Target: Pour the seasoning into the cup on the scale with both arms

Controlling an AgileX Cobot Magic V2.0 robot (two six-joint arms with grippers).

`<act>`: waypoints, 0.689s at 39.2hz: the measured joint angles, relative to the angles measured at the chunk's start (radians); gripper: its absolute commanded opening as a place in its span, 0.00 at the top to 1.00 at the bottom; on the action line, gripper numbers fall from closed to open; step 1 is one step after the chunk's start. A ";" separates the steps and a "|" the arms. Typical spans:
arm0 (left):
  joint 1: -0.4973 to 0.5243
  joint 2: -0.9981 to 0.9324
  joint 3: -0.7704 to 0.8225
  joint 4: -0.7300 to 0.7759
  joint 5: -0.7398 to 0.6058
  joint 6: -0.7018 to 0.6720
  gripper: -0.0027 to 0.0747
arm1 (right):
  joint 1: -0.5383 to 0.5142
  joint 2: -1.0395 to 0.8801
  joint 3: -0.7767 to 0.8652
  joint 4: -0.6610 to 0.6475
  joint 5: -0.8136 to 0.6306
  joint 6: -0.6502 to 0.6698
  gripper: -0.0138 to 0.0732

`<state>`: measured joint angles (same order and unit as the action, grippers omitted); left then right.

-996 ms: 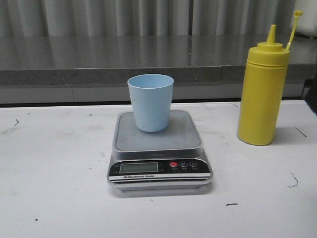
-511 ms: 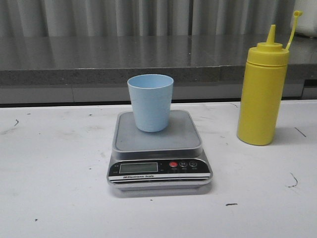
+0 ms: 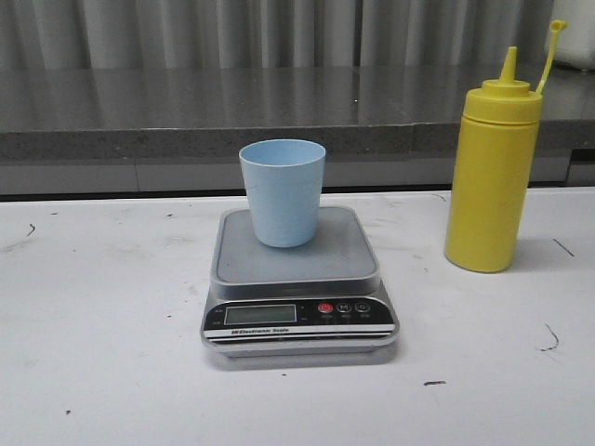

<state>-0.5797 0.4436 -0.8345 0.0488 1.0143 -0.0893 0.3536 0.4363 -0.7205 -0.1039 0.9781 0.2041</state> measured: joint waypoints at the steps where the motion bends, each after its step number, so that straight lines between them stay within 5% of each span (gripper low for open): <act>1: 0.000 0.000 0.000 0.000 -0.002 0.000 0.50 | 0.000 0.000 0.000 0.000 0.000 -0.003 0.20; 9: 0.000 0.000 0.000 0.000 -0.002 0.000 0.54 | 0.000 0.000 0.000 0.000 0.000 -0.008 0.56; 18: 0.000 0.000 0.000 0.000 -0.002 0.000 0.86 | 0.000 0.000 0.000 0.000 0.002 -0.008 0.92; 22: 0.000 0.000 0.000 0.000 -0.002 0.000 0.99 | 0.000 0.000 0.000 0.000 0.002 -0.008 0.98; 27: 0.000 0.000 0.000 0.000 -0.002 0.000 0.99 | 0.000 0.000 0.000 0.000 0.002 -0.008 0.98</act>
<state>-0.5797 0.4436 -0.8345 0.0488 1.0125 -0.0893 0.3536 0.4363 -0.7205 -0.1039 0.9802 0.1957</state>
